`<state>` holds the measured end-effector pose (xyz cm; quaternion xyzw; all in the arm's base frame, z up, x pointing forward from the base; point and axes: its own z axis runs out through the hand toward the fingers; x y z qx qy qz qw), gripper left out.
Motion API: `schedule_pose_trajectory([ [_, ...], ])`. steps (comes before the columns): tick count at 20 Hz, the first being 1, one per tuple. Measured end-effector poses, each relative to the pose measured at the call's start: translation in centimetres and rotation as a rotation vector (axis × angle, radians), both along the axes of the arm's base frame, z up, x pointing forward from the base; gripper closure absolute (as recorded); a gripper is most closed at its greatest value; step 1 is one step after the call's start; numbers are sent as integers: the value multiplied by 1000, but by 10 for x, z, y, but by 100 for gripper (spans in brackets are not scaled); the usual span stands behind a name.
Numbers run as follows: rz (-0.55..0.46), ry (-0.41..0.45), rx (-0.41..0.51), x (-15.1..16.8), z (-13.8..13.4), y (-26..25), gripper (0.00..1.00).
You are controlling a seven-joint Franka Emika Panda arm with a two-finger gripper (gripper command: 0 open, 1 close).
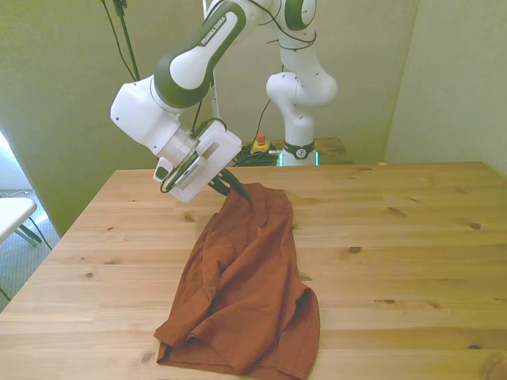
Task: Unfold the shorts
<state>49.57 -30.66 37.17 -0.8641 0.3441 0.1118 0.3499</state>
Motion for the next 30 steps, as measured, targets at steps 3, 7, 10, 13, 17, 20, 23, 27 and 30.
schedule_pose_trajectory([
  [3,54,-30,-12,7,29,36,100],
  [7,115,-46,-32,13,52,79,100],
  [10,158,-52,-51,18,52,106,0],
  [13,225,-60,-68,23,45,133,0],
  [17,302,-71,-64,25,33,168,0],
  [20,343,-86,-76,25,21,183,0],
  [23,371,-81,-84,22,10,189,0],
  [27,438,-109,-105,30,7,217,0],
  [30,514,-125,-104,38,4,258,0],
])
